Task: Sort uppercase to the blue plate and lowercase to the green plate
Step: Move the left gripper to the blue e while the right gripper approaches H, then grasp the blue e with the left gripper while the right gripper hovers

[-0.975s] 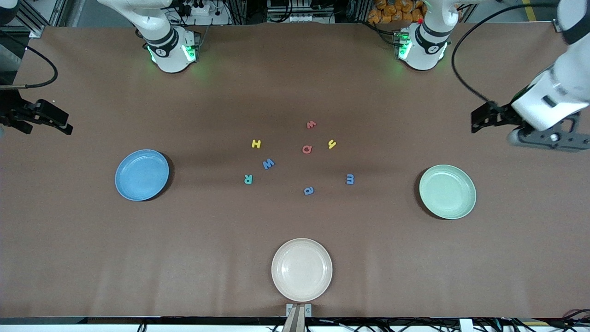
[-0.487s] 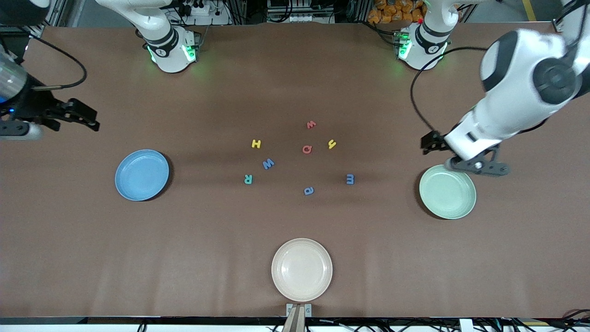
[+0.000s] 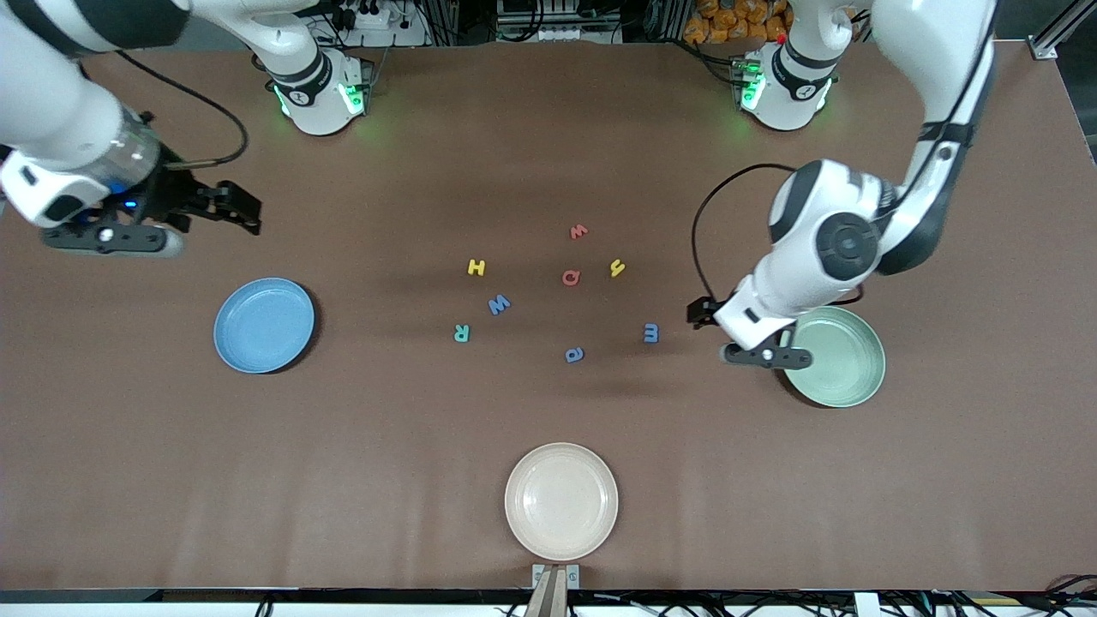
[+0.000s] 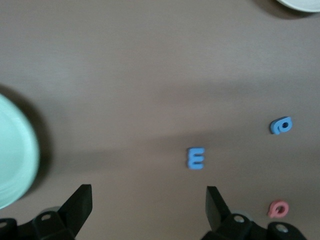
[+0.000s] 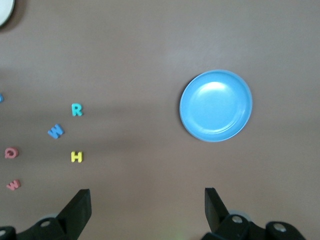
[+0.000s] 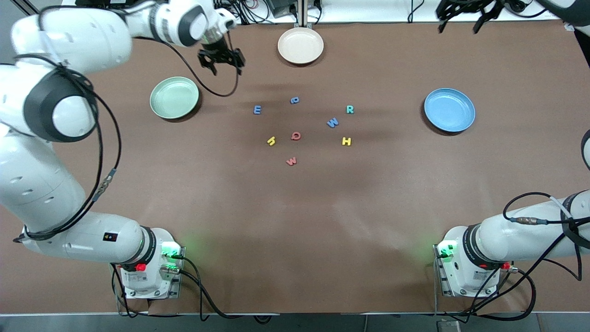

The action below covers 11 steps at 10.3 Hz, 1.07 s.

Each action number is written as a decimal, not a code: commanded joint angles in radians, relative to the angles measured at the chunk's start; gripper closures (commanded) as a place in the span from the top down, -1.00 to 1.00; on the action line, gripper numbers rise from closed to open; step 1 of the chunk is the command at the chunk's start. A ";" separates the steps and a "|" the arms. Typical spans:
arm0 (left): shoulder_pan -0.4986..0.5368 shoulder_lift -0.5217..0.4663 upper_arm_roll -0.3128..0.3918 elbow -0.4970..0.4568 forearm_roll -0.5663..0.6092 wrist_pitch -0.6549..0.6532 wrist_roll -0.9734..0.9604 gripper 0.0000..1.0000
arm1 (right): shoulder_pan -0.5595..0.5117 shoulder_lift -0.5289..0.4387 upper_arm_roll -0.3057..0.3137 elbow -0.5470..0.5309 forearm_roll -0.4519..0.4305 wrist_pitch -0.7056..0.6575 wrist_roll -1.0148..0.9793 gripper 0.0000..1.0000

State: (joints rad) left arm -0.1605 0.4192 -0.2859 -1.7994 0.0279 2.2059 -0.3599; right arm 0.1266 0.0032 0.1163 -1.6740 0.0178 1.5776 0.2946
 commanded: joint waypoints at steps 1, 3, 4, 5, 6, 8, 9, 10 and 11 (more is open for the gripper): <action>-0.086 0.087 0.001 0.020 0.163 0.072 -0.199 1.00 | 0.042 -0.018 0.034 -0.108 0.001 0.080 0.066 1.00; -0.116 0.144 0.001 0.044 0.216 0.083 -0.272 1.00 | 0.065 -0.019 0.092 -0.200 0.001 0.165 0.176 1.00; -0.129 0.167 0.001 0.048 0.216 0.112 -0.284 1.00 | 0.068 -0.014 0.112 -0.228 0.001 0.209 0.185 1.00; -0.135 0.190 0.001 0.046 0.216 0.139 -0.301 1.00 | 0.074 -0.006 0.118 -0.265 0.001 0.266 0.187 1.00; -0.140 0.210 0.001 0.046 0.216 0.144 -0.303 1.00 | 0.077 -0.006 0.144 -0.329 0.001 0.347 0.189 1.00; -0.139 0.243 0.001 0.035 0.218 0.185 -0.303 0.93 | 0.085 -0.002 0.172 -0.448 0.001 0.500 0.209 1.00; -0.137 0.251 0.001 0.028 0.218 0.192 -0.303 0.89 | 0.102 0.027 0.177 -0.470 0.001 0.557 0.215 1.00; -0.137 0.254 0.001 0.019 0.218 0.193 -0.303 0.78 | 0.128 0.067 0.178 -0.470 0.001 0.585 0.272 1.00; -0.134 0.263 0.001 0.018 0.218 0.193 -0.301 0.72 | 0.152 0.101 0.193 -0.470 0.001 0.619 0.334 1.00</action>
State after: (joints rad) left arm -0.2923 0.6759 -0.2867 -1.7795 0.2153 2.3884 -0.6304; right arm 0.2468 0.0615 0.2941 -2.1456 0.0177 2.1546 0.5461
